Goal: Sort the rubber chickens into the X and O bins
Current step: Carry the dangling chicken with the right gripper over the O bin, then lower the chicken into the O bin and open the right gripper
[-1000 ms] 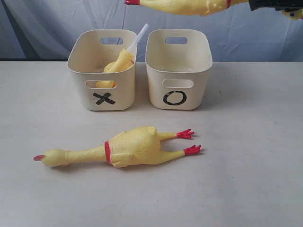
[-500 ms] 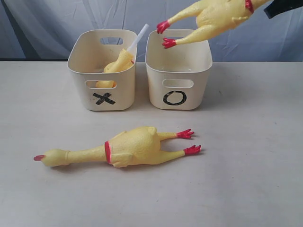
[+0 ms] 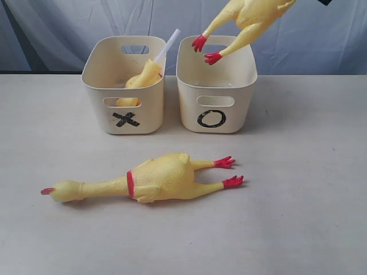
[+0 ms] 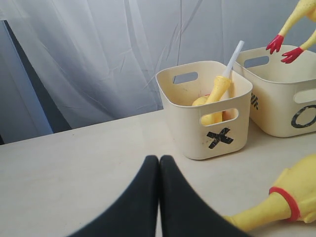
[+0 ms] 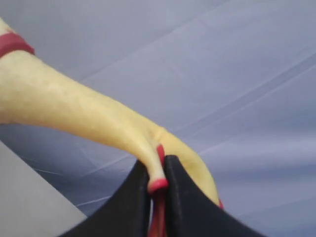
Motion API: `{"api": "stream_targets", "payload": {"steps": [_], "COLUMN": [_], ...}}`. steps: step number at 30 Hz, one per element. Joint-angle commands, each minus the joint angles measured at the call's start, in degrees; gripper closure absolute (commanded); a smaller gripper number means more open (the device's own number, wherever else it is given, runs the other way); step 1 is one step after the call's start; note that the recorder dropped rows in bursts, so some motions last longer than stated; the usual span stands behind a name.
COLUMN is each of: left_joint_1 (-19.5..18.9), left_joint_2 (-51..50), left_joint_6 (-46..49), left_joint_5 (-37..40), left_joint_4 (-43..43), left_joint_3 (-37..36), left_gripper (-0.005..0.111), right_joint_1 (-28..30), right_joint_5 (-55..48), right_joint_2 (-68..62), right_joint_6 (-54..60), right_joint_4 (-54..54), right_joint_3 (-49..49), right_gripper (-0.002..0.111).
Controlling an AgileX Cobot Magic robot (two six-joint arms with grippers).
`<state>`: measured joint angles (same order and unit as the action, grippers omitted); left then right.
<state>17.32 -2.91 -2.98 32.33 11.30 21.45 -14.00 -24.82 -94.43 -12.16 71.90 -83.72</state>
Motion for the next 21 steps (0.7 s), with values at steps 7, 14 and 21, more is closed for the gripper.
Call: {"api": "stream_targets", "payload": {"steps": [7,14,21], "left_joint_1": [-0.1,-0.1,-0.1], "left_joint_2": [0.3,0.3,0.3], "left_joint_6": [-0.1,-0.1,-0.1], "left_joint_5": [-1.1,-1.1,-1.1], "left_joint_4": [-0.3,-0.3,-0.3], "left_joint_3": [-0.3,-0.3,-0.3], "left_gripper": [0.107,0.107,0.107], "right_joint_1": [0.3,0.3,0.3], "right_joint_5": [5.4,10.3,14.8], "right_joint_2": [-4.8,-7.1,-9.3], "right_joint_6": [3.2,4.9,5.1], "right_joint_4": [6.6,9.2,12.0], "right_joint_3": [-3.7,-4.0,-4.0], "right_gripper": [0.109,0.109,0.109]}}
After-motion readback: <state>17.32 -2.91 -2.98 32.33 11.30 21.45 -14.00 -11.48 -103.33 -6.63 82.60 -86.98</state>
